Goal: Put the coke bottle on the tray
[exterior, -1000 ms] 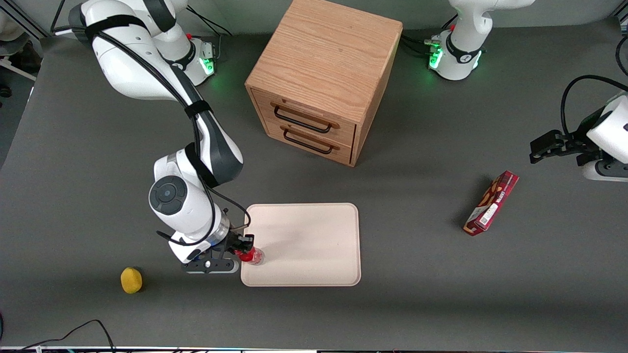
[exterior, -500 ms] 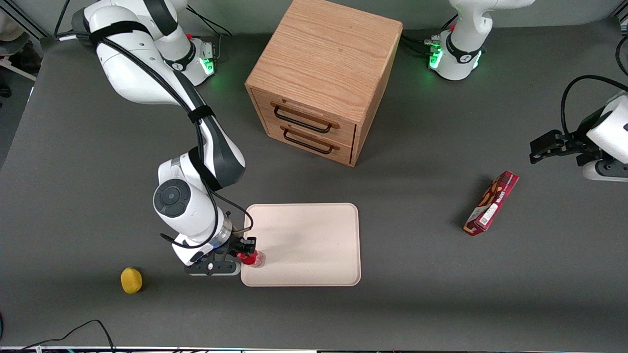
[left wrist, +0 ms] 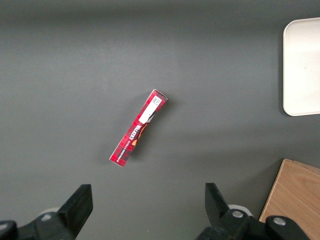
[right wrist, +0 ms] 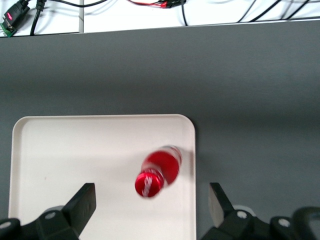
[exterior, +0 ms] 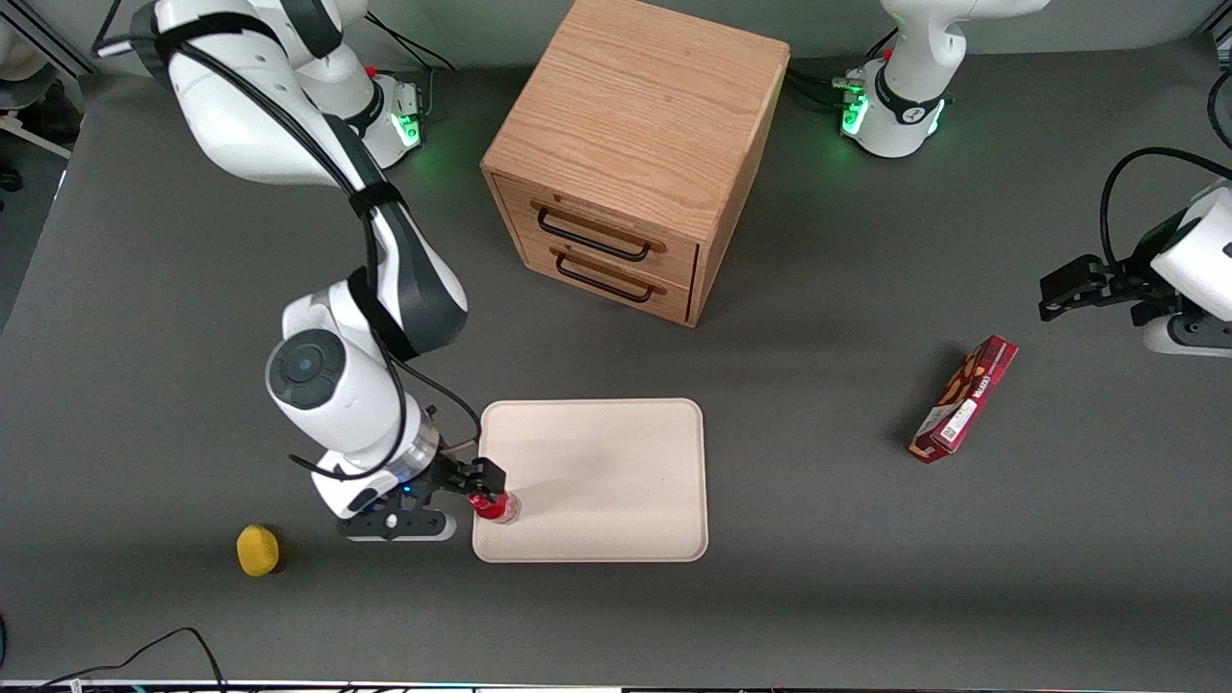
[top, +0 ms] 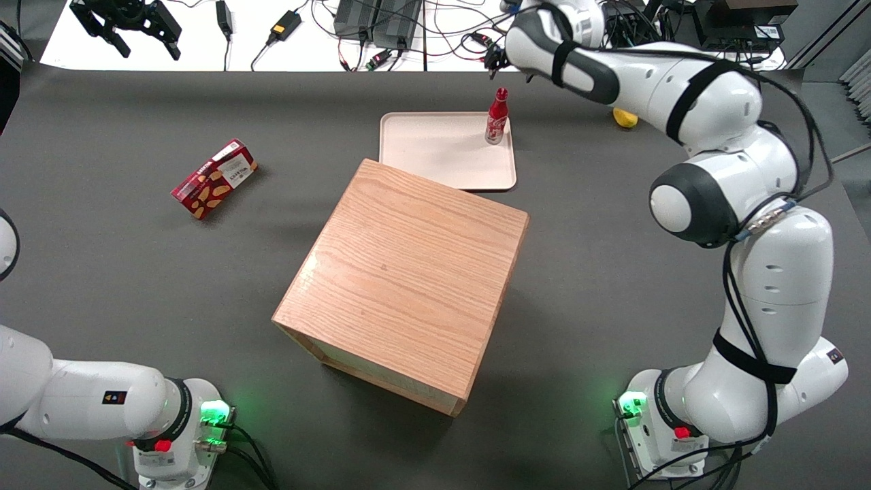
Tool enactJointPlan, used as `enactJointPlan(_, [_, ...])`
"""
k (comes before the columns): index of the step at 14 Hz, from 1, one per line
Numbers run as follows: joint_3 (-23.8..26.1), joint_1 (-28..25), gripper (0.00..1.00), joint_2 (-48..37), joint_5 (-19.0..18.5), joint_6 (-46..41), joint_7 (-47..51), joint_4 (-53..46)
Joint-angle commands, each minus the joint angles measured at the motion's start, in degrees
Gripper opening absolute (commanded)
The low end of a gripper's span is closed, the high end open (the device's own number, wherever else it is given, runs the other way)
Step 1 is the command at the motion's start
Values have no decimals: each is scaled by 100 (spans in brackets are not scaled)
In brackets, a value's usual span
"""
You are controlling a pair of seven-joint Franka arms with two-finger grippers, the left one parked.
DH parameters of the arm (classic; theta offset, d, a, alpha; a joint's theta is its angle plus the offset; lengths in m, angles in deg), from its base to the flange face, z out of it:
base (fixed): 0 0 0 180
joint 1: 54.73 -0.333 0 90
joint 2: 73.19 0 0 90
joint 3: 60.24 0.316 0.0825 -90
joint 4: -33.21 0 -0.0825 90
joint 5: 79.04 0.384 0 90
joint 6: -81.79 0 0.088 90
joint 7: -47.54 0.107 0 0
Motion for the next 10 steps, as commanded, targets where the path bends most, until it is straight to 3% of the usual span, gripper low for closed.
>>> enactJointPlan(1, [-30,134,100,-557,-11,-703,118,98])
enactJointPlan(3, [-38,179,100,-821,-11,-1196,117,141])
enactJointPlan(10, [-30,548,100,-2288,-55,-1479,3,1283])
